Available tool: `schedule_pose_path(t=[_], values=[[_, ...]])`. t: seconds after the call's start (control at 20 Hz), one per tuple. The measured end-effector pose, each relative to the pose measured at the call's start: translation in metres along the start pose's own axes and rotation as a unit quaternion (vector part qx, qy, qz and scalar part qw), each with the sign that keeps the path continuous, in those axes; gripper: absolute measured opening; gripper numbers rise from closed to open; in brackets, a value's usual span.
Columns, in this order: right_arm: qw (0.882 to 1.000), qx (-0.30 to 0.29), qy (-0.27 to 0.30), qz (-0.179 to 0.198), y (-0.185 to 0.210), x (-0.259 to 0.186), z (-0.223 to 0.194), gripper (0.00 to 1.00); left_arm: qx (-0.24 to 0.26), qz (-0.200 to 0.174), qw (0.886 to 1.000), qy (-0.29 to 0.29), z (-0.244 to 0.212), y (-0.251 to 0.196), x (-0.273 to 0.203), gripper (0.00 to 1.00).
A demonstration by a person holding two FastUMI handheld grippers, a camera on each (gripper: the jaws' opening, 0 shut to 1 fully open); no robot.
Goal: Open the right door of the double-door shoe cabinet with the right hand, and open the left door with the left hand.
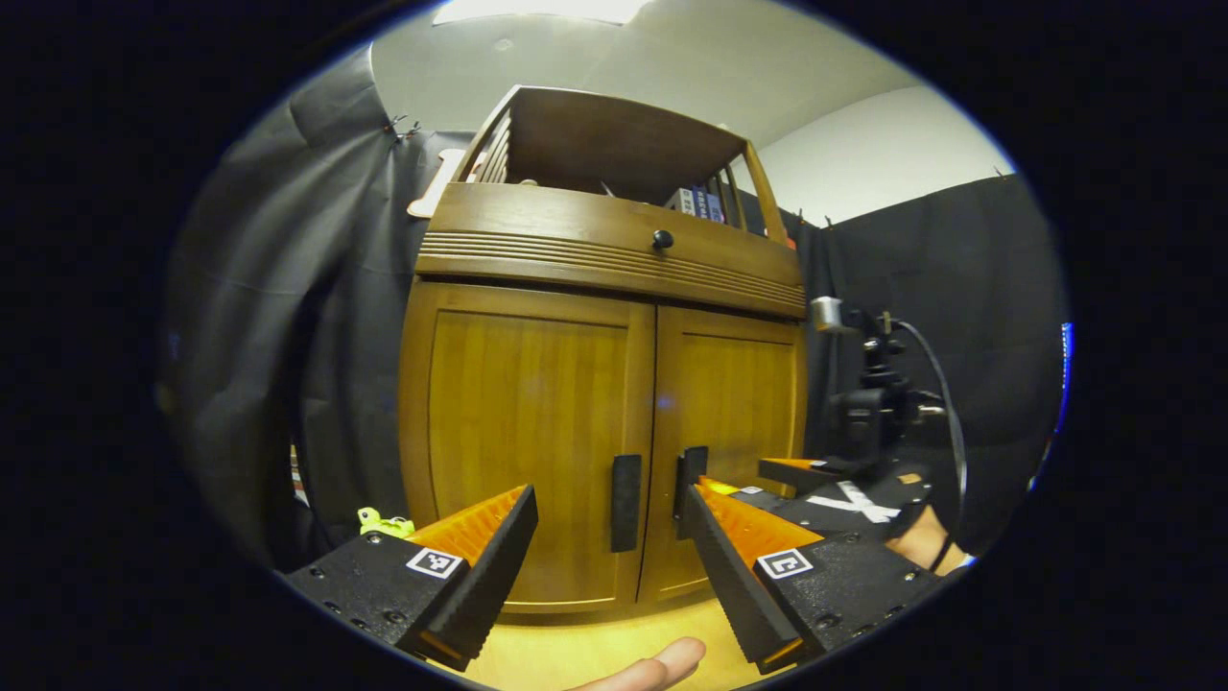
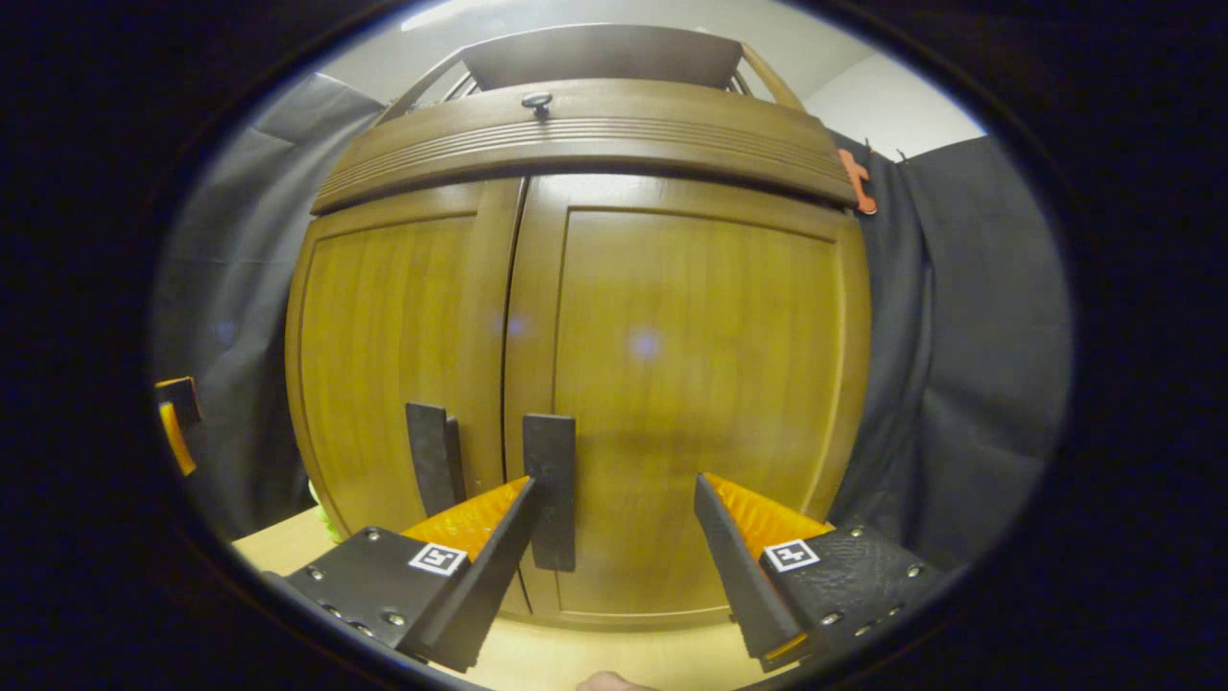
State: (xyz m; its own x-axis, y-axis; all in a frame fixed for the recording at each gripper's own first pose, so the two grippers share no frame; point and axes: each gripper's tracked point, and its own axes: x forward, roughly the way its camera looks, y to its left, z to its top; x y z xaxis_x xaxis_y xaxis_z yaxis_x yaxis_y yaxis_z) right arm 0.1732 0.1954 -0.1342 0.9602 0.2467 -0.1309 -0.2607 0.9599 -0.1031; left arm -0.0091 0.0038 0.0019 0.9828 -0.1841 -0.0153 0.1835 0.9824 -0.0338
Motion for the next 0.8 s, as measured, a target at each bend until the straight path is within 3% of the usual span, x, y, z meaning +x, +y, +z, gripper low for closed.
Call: schedule_pose_path(t=[0.15,0.25,0.3,0.4,0.45,0.5,0.6,0.65,0.8], values=[[1.000,0.000,-0.004,0.025,0.026,0.015,-0.001,0.97,0.002,-0.006,1.000,0.006,-0.003,-0.002,0.001,0.96],[1.000,-0.012,0.010,0.018,0.035,0.028,-0.006,0.96,0.011,-0.019,1.000,0.008,-0.006,-0.005,-0.002,0.92],[0.999,-0.014,0.014,0.025,0.042,0.032,-0.008,0.88,0.014,-0.019,1.000,0.009,-0.008,-0.006,-0.004,0.92],[1.000,-0.009,0.006,0.018,0.045,0.034,-0.007,0.87,0.014,-0.019,1.000,0.008,-0.010,-0.007,-0.004,0.96],[1.000,-0.002,0.002,0.002,0.039,0.033,-0.004,0.73,0.014,-0.019,1.000,0.006,-0.010,-0.007,-0.004,0.96],[1.000,0.010,0.006,0.003,0.040,0.041,-0.002,0.59,0.015,-0.016,1.000,0.006,-0.011,-0.006,-0.005,0.92],[1.000,0.013,0.007,0.008,0.042,0.035,-0.006,0.30,0.016,-0.011,1.000,0.007,-0.014,-0.005,-0.004,0.95],[1.000,0.019,0.006,0.016,0.042,0.032,-0.005,0.24,0.016,-0.009,1.000,0.009,-0.015,-0.004,-0.003,0.92],[0.999,0.031,0.009,0.038,0.041,0.025,0.002,0.24,0.016,-0.003,1.000,0.013,-0.017,-0.002,-0.002,0.92]])
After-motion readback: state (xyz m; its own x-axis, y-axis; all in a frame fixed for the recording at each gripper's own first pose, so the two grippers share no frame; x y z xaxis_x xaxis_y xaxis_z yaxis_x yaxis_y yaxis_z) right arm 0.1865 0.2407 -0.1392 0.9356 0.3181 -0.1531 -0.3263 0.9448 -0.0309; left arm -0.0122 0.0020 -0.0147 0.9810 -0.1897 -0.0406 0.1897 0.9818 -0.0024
